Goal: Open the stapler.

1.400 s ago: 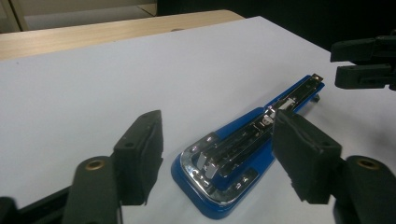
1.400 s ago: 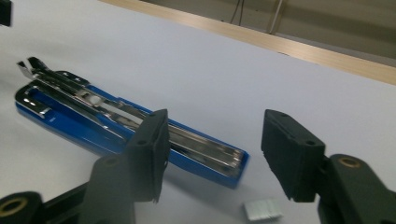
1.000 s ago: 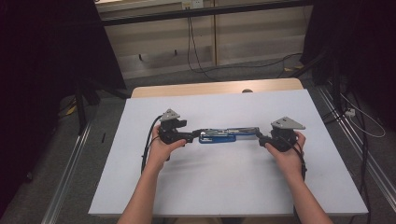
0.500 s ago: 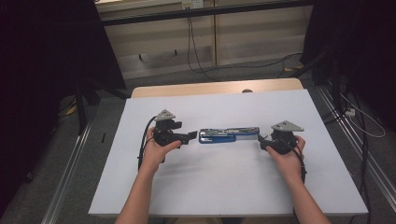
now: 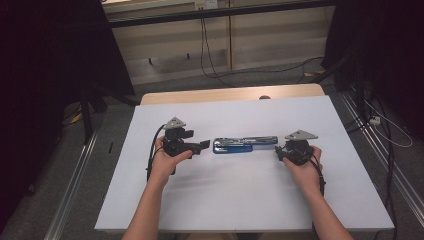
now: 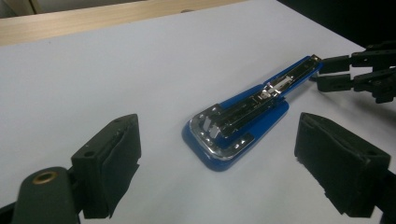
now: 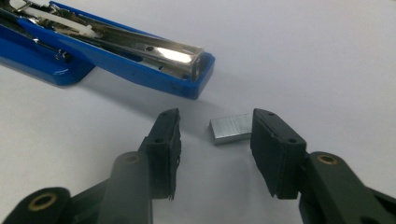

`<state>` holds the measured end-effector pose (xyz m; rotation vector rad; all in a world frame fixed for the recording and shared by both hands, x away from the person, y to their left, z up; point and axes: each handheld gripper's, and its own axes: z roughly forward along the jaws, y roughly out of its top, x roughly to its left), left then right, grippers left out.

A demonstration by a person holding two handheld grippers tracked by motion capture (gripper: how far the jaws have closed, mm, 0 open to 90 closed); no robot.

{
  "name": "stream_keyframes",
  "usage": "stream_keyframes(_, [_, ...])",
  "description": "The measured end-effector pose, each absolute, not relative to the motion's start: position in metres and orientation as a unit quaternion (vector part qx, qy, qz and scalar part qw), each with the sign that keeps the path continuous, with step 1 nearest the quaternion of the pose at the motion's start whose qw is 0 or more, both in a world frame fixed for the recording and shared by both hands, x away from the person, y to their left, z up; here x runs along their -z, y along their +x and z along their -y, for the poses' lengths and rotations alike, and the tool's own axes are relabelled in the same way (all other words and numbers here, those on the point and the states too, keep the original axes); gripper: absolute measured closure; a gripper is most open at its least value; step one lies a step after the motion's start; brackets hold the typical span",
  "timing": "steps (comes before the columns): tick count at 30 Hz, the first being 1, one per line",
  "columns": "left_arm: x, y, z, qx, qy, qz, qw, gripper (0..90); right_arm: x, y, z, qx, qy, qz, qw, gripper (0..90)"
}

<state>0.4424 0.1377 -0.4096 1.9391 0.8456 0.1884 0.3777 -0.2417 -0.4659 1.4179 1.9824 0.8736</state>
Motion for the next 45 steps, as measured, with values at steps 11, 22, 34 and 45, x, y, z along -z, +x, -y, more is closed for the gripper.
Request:
stream_keyframes(11, [0.411, 0.444, -0.137, -0.076, 0.799, -0.351, 0.483, 15.8, 0.466, 0.385, 0.244, -0.322, 0.541, -0.731, 0.263, 51.8])
stream_keyframes(22, [0.411, 0.444, -0.139, -0.079, 0.798, -0.352, 0.483, 16.7, 0.466, 0.387, 0.247, -0.320, 0.545, -0.727, 0.270, 57.6])
stream_keyframes(34, [0.410, 0.443, -0.138, -0.082, 0.799, -0.349, 0.482, 17.0, 0.466, 0.388, 0.248, -0.321, 0.547, -0.725, 0.268, 64.6])
stream_keyframes(45, [0.409, 0.442, -0.140, -0.087, 0.799, -0.350, 0.482, 17.0, 0.466, 0.382, 0.257, -0.323, 0.562, -0.717, 0.259, 72.3])
